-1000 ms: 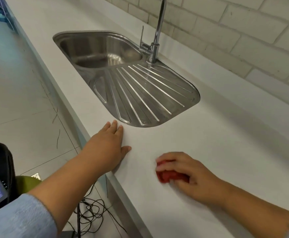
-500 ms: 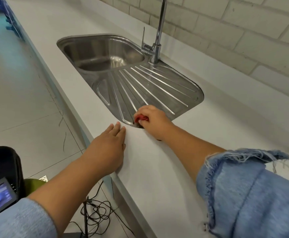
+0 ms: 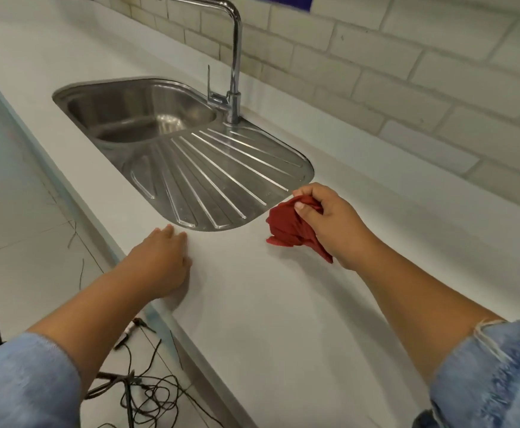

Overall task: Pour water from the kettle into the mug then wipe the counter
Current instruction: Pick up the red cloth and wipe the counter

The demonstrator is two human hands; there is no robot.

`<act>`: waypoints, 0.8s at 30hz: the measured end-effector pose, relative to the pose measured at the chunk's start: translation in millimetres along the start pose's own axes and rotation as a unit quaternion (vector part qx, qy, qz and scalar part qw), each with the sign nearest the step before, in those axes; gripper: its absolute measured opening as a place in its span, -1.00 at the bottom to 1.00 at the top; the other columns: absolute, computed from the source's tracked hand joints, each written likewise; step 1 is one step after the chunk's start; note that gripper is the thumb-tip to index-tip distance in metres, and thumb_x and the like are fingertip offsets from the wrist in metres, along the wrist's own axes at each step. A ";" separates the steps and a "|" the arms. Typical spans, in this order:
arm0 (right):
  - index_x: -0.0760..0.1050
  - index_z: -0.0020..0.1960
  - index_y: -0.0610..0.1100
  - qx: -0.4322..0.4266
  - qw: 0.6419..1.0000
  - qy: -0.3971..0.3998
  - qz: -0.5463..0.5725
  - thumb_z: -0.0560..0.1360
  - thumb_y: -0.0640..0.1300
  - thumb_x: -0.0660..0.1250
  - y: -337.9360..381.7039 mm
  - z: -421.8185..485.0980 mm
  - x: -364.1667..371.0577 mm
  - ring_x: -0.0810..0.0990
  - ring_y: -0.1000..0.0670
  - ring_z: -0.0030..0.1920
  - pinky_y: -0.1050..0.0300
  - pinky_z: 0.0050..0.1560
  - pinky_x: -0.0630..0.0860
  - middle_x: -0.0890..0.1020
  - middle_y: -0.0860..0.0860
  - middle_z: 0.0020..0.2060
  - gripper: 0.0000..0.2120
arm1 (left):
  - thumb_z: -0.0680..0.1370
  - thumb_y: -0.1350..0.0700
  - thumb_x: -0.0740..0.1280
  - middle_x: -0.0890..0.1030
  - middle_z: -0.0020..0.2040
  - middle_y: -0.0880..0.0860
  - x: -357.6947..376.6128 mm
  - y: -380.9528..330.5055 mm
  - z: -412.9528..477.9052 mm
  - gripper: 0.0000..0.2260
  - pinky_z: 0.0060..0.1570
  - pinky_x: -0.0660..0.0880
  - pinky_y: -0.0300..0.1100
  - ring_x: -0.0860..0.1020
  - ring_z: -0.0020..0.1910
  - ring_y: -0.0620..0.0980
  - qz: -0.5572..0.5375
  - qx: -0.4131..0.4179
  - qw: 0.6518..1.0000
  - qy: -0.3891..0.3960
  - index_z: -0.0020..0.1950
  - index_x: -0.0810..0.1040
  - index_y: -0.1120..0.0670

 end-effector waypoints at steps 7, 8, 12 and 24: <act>0.55 -0.05 0.07 -0.022 1.000 -0.015 0.000 0.55 -0.20 0.27 24.9 -46.6 -31.2 0.59 0.09 0.00 0.27 -0.03 0.51 0.63 0.09 -0.04 -0.82 | 0.25 -0.29 0.46 0.45 0.33 -0.09 -19.7 -114.3 -12.8 -0.19 0.18 0.46 -0.05 0.50 0.24 -0.05 -0.513 0.070 0.851 0.090 0.43 0.22 -0.20; 0.56 -0.02 0.04 -0.021 1.000 -0.018 0.008 0.55 -0.21 0.27 23.9 -53.7 -34.2 0.60 0.11 0.03 0.26 0.04 0.52 0.64 0.09 -0.03 -0.83 | 0.25 -0.25 0.49 0.50 0.29 -0.07 -16.4 -128.9 -15.5 -0.21 0.13 0.50 -0.05 0.54 0.20 -0.03 -0.582 0.072 0.796 0.151 0.41 0.27 -0.19; 0.57 0.03 -0.03 0.012 0.998 -0.062 -0.001 0.54 -0.19 0.29 3.9 -87.1 -49.6 0.59 0.10 0.07 0.16 0.19 0.50 0.64 0.08 0.00 -0.87 | 0.36 -0.04 0.46 0.66 0.12 0.07 4.6 -167.3 -24.1 -0.55 0.00 0.54 -0.09 0.62 0.11 0.06 -0.615 0.101 0.727 0.290 0.23 0.53 -0.02; 0.56 0.04 0.02 0.298 0.936 -0.184 0.022 0.52 -0.03 0.31 -59.2 -198.8 -130.0 0.57 0.06 0.04 0.17 -0.05 0.52 0.57 0.09 0.09 -0.88 | 0.42 0.01 0.44 0.67 -0.03 0.12 14.3 -254.9 -31.7 -0.73 -0.15 0.60 -0.04 0.66 -0.07 0.07 -0.629 0.109 0.742 0.206 0.06 0.56 0.06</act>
Point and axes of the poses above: each hand's wrist, its own z-axis towards the middle knuckle, its own x-axis out of the palm, y = z × x, the point moved 5 cm from there along z, towards the middle knuckle
